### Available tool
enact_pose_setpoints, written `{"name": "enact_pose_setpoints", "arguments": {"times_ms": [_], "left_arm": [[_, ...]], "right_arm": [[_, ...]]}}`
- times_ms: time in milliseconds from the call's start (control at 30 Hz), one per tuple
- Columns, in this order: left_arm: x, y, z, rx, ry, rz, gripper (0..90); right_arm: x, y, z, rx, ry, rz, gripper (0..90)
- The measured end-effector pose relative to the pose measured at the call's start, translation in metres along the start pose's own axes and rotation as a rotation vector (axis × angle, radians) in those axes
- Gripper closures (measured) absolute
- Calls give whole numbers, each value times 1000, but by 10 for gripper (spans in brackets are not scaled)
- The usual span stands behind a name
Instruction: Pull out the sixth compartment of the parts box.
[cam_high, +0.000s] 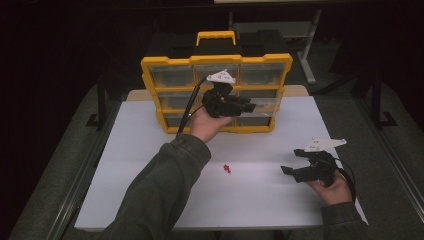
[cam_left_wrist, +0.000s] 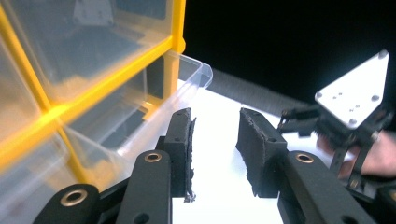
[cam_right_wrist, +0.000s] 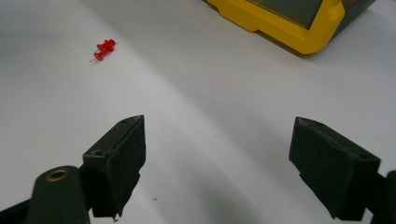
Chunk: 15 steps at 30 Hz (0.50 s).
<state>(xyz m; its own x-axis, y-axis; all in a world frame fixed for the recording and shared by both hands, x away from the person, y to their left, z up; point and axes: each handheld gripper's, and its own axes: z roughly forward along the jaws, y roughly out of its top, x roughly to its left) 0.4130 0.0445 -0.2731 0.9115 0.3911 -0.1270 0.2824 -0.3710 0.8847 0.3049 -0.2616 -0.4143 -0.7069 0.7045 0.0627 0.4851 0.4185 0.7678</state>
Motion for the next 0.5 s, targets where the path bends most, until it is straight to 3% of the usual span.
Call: {"name": "enact_pose_setpoints", "arguments": {"times_ms": [33, 67, 100, 233, 367, 500], "left_arm": [[2, 4, 0, 18, 1, 31, 642], [2, 4, 0, 18, 1, 31, 633], [6, 13, 2, 63, 2, 86, 622], [11, 22, 8, 124, 19, 172, 598], [16, 27, 19, 209, 30, 222, 575], [21, 29, 26, 257, 29, 262, 570]], "right_arm": [[0, 0, 0, -3, 0, 5, 176], [-1, 0, 0, -4, 1, 8, 176], [-1, 0, 0, -3, 2, 10, 175], [-2, -1, -1, -2, 5, 9, 175], [-3, -1, -2, -9, 6, 18, 176], [-3, -2, -2, -7, 9, 11, 176]]}}
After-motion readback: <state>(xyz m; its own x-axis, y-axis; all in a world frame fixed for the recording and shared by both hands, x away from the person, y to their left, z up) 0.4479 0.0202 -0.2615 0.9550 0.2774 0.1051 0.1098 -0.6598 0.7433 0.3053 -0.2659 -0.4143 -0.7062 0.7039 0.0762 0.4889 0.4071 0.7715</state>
